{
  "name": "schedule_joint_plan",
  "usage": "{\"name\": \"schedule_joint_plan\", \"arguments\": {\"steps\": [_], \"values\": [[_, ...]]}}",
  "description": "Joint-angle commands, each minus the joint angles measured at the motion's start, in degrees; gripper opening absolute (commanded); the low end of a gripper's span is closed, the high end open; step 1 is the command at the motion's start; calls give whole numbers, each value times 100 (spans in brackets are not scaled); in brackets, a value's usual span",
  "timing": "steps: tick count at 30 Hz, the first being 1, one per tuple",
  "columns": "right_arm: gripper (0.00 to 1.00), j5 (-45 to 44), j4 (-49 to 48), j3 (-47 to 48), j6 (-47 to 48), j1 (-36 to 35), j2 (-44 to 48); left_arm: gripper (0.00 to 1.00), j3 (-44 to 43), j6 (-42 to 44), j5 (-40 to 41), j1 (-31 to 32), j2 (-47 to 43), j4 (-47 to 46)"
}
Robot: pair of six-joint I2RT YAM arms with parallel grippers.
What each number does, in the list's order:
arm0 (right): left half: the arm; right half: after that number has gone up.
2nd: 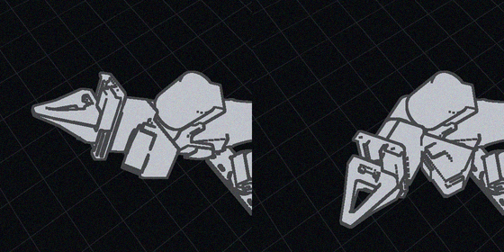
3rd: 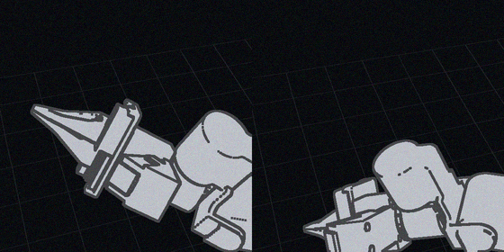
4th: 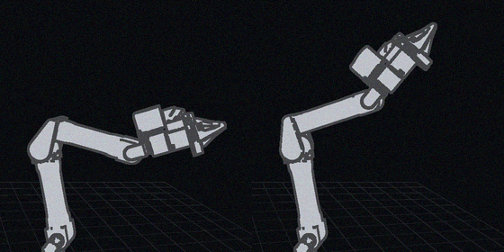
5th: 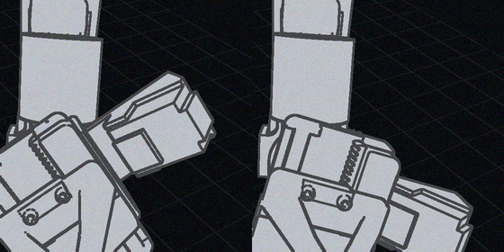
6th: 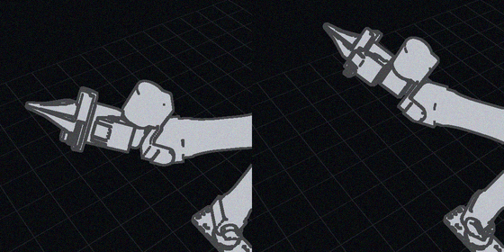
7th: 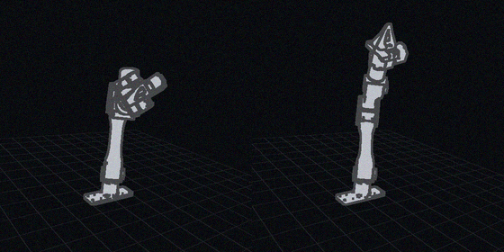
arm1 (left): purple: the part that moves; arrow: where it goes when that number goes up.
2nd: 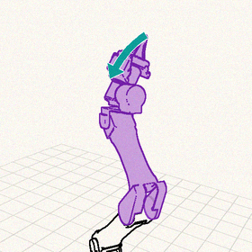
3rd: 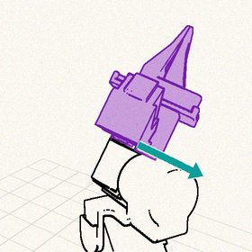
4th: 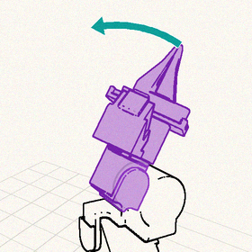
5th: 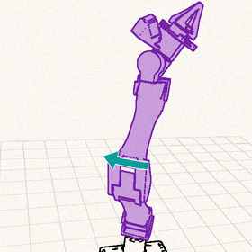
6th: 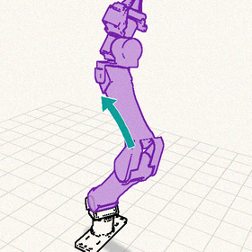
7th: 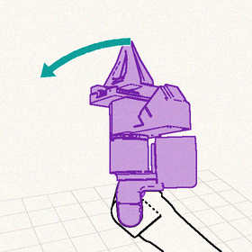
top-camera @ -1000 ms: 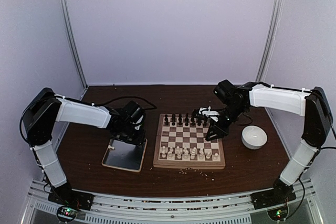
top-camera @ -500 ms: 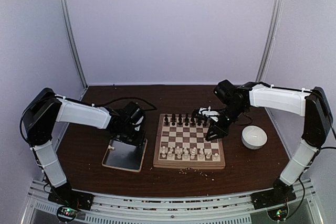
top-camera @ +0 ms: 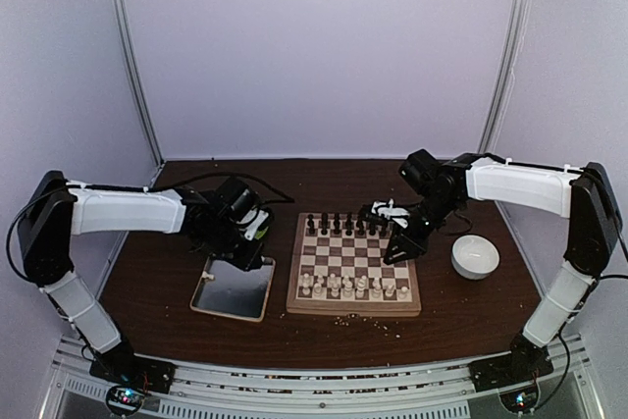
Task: Set up the chess pieces on the board
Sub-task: Pick up the pawn from the storage box, then pass from the left arm to the right
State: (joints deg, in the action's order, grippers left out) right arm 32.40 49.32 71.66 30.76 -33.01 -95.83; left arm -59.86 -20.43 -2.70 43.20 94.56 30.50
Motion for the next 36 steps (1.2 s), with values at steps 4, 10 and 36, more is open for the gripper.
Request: {"name": "schedule_joint_plan", "arguments": {"steps": [4,10,36], "values": [[27,823,264,338,211,24,353,3,-595,1285,-1822,-44,-594,831],[40,1404,299,570,935,-249,841,3,-1286,1451,-3625,-22,-232,669],[44,-1520,-171,2036,2406,-2548,18,3,-2827,2103,-5568,163,844,2071]]}}
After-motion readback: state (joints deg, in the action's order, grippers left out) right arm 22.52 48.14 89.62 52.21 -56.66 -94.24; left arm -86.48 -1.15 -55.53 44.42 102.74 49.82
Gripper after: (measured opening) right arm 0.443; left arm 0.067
